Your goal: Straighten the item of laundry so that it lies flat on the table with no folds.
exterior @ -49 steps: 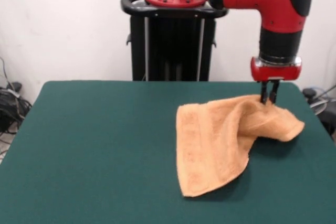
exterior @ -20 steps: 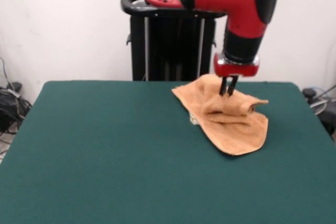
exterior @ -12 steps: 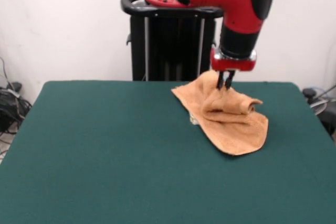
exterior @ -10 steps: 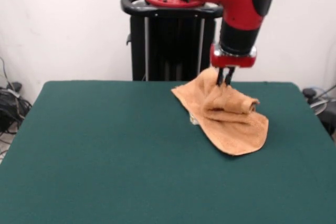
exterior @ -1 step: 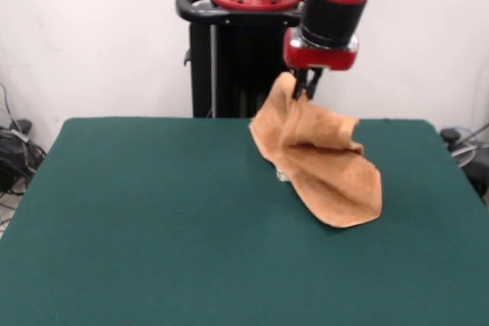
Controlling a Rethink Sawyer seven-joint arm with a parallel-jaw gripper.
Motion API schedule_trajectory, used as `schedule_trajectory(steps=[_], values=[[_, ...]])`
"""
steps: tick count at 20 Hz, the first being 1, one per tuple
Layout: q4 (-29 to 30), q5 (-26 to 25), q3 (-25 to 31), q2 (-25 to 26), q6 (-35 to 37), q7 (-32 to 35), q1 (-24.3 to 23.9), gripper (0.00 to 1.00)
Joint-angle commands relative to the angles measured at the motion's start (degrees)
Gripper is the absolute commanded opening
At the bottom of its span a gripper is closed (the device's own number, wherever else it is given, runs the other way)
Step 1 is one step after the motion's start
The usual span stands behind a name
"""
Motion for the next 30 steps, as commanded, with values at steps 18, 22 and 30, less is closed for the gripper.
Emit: schedule_trajectory(steps=[18, 22, 30], values=[[-24.8, -12.4, 8.5, -6.8, 19.6, -16.6, -18.5, 0.0], [-21.3, -12.9, 8.3, -7.8, 17.1, -13.4, -18.5, 0.0], [-9.5, -13.6, 5.5, -8.7, 6.0, 0.9, -12.4, 0.0]])
